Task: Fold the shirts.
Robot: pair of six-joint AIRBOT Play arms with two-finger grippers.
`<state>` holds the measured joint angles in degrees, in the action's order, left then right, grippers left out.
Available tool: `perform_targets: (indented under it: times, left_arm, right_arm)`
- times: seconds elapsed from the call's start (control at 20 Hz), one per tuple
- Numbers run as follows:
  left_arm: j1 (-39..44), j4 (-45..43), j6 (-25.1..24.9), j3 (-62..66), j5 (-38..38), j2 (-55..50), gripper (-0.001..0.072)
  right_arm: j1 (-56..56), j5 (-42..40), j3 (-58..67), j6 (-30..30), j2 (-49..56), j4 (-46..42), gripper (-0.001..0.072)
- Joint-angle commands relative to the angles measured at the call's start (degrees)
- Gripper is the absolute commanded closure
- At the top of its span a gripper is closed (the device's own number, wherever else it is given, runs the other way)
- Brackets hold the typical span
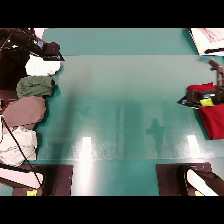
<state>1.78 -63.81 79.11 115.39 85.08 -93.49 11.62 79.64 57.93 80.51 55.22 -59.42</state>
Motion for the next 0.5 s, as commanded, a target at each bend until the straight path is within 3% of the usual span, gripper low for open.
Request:
perform_targets:
  times: [0.0,0.45]
  left_arm:
    - [0.0,0.0,0.0,0.0,-2.3,0.0,0.0684]
    - [0.0,0.0,0.0,0.0,-3.7,0.0,0.0684]
  right_arm:
    - [-10.5,-2.8,-0.1,1.1,-0.3,0.9,0.0697]
    - [-12.7,-3.1,-0.1,1.1,-0.3,1.0,0.0697]
